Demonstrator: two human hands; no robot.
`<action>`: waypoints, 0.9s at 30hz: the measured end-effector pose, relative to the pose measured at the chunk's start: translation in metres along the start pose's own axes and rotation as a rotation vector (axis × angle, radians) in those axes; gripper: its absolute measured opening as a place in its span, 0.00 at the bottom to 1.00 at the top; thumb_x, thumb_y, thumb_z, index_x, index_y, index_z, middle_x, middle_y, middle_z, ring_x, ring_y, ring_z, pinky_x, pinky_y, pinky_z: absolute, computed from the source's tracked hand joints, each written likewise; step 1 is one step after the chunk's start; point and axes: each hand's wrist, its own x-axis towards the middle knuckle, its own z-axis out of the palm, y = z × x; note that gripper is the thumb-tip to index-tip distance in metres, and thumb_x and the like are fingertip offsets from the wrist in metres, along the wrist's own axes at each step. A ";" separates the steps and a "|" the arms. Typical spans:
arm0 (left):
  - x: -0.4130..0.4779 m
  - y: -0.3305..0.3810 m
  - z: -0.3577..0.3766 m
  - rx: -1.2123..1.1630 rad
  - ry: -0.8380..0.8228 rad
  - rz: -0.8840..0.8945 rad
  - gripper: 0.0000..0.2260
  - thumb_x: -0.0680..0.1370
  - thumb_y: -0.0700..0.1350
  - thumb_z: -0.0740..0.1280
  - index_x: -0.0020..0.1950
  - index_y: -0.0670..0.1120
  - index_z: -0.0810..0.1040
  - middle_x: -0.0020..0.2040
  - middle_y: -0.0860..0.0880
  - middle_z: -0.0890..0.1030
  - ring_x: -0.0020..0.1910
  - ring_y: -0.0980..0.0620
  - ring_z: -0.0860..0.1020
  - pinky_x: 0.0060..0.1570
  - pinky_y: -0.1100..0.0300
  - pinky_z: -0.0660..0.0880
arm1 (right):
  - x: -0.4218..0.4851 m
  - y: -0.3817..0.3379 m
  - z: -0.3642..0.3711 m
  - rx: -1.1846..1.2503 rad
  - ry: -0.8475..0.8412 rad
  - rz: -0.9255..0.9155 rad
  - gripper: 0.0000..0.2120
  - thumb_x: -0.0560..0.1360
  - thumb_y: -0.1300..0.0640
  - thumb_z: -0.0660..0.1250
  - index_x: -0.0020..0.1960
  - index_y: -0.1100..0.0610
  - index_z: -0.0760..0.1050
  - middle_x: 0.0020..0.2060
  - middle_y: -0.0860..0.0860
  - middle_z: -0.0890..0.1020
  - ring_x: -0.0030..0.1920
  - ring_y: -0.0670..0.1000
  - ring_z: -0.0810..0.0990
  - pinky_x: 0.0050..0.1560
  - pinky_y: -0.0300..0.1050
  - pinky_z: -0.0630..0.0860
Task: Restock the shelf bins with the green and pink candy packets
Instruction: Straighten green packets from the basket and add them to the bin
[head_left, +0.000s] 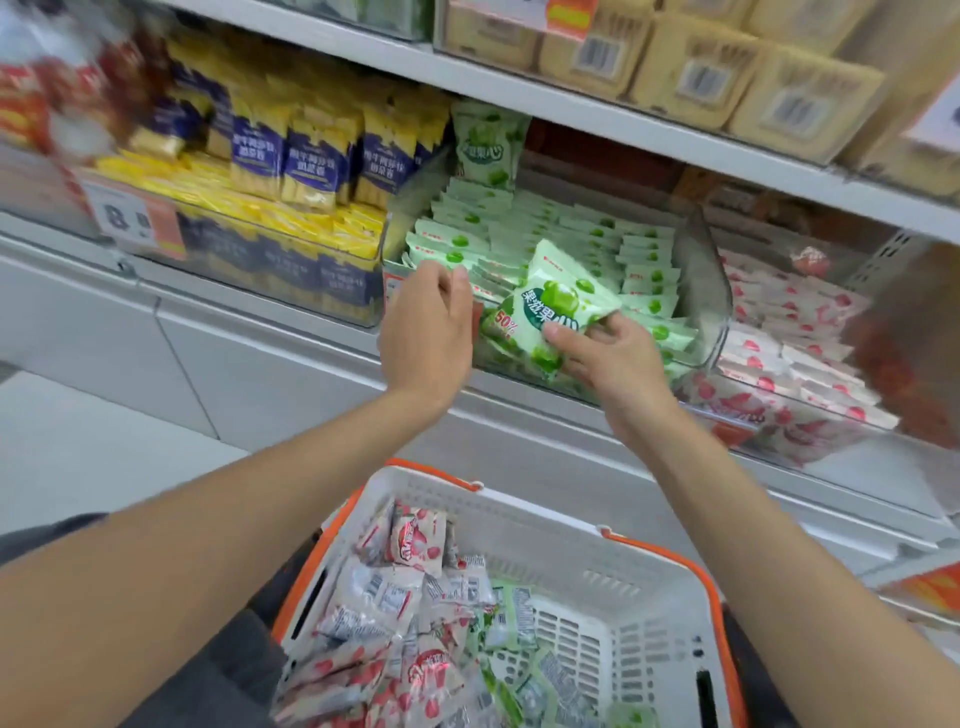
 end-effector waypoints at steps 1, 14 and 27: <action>0.020 0.001 -0.004 0.020 0.061 0.067 0.12 0.82 0.51 0.56 0.43 0.48 0.70 0.36 0.54 0.71 0.42 0.48 0.71 0.38 0.54 0.63 | 0.016 -0.015 0.004 0.018 -0.016 -0.011 0.12 0.71 0.61 0.74 0.53 0.56 0.76 0.46 0.50 0.86 0.45 0.49 0.85 0.45 0.42 0.80; 0.099 -0.041 0.012 0.095 0.267 0.234 0.08 0.78 0.46 0.64 0.43 0.49 0.65 0.42 0.51 0.68 0.34 0.49 0.69 0.31 0.58 0.61 | 0.236 -0.064 0.099 -0.511 0.193 -0.168 0.31 0.73 0.49 0.73 0.70 0.61 0.68 0.65 0.52 0.74 0.65 0.51 0.73 0.58 0.37 0.70; 0.096 -0.045 0.020 0.086 0.343 0.252 0.05 0.76 0.45 0.65 0.43 0.46 0.71 0.41 0.50 0.70 0.33 0.48 0.69 0.30 0.57 0.61 | 0.247 -0.034 0.115 -0.772 0.411 -0.315 0.24 0.76 0.48 0.68 0.67 0.59 0.73 0.63 0.54 0.78 0.63 0.54 0.76 0.55 0.40 0.71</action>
